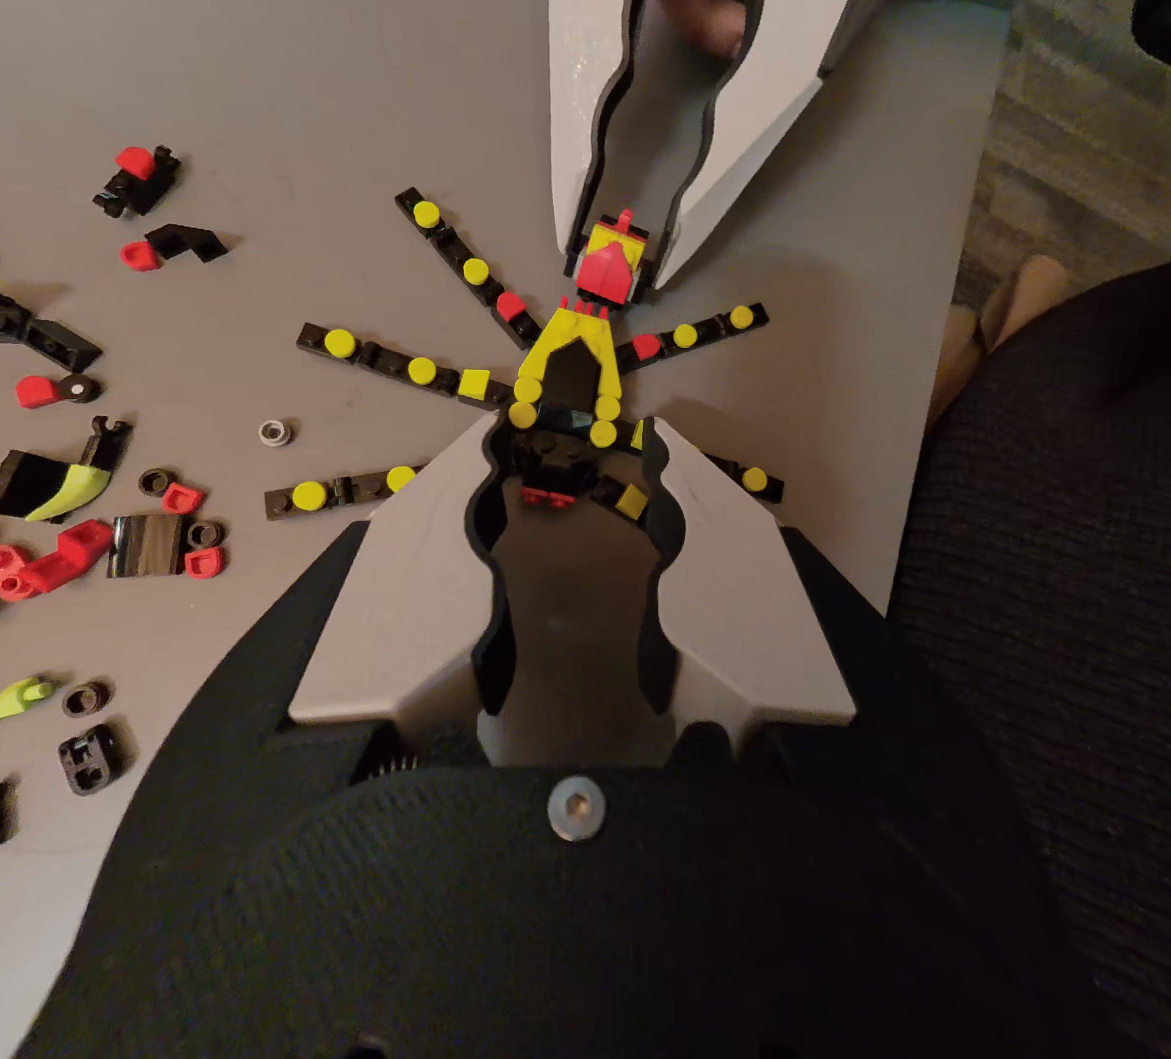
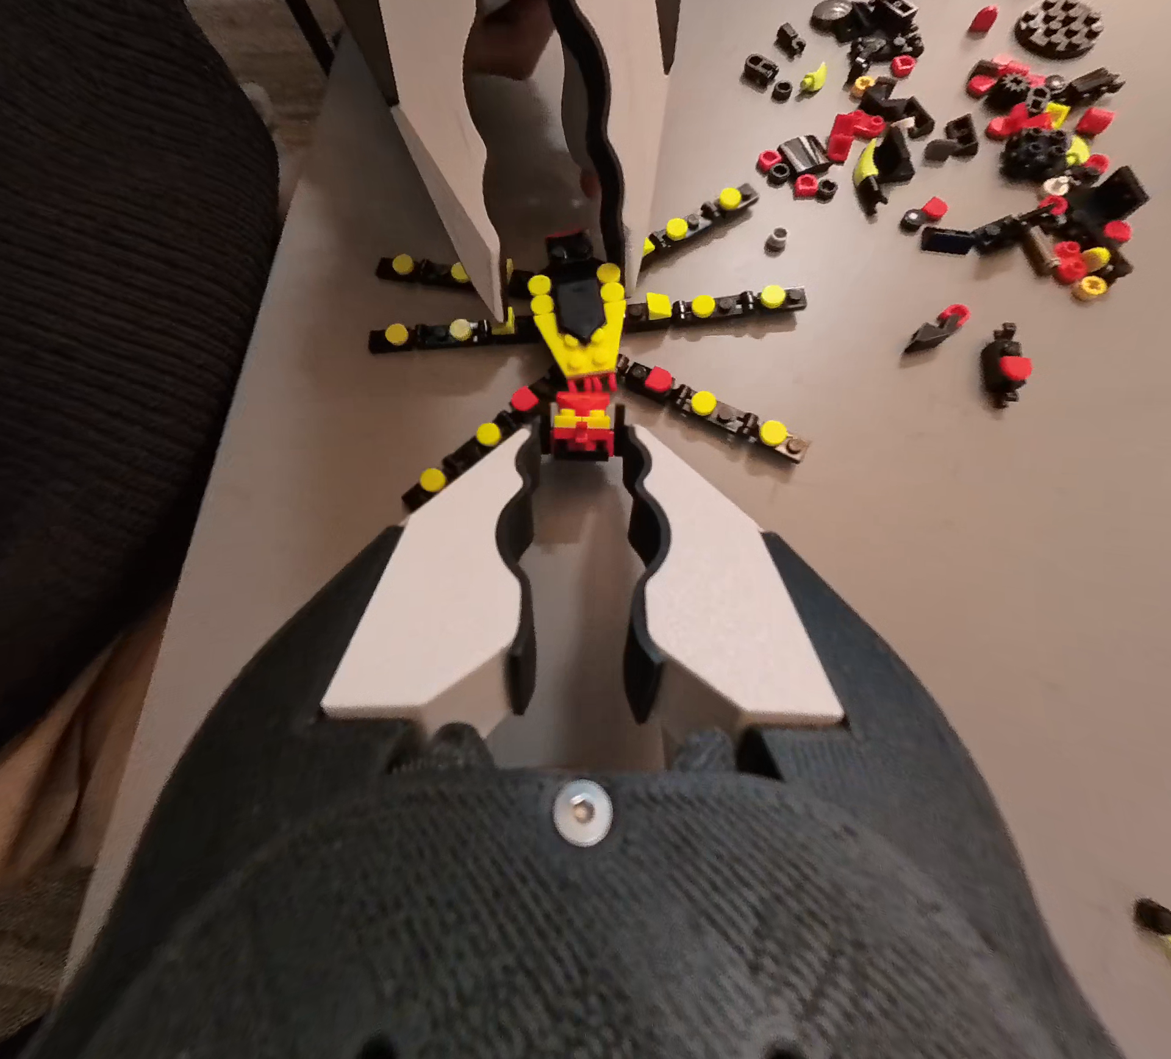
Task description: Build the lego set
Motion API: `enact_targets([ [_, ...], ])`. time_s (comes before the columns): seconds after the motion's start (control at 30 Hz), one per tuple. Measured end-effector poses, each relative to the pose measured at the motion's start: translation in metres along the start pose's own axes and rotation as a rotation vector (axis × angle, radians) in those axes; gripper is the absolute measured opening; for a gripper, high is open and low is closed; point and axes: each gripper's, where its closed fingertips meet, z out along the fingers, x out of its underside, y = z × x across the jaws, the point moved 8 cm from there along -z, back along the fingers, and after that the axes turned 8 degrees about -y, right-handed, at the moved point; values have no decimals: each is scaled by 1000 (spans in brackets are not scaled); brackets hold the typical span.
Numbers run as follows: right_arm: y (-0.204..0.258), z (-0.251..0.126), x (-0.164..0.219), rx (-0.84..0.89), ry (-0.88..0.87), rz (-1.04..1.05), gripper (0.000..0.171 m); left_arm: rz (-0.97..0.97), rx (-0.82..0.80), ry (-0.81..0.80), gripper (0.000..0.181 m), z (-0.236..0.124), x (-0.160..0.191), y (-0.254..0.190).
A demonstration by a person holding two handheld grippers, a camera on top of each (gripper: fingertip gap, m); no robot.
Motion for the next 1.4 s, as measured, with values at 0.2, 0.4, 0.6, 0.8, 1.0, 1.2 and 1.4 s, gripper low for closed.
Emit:
enact_targets([
  [0.2,2,1,2,-16,15,-10,24,20,39,13,30,0,-3,2],
  [0.4,5,0,-4,-14,18,-39,25,42,38,30,31,0,-3,0],
  [0.6,5,0,-6,-9,29,-61,25,85,24,21,35,1,-4,1],
  [0.8,8,3,-6,-7,52,-70,24,95,35,13,44,2,-4,1],
  [1.0,8,3,-6,-6,61,-79,24,111,63,-16,44,0,-7,-3],
  [1.2,7,3,-6,-14,66,-84,25,136,55,-9,45,4,-8,-7],
  [1.4,7,4,-9,-27,76,-93,25,127,30,3,31,8,-9,-7],
])
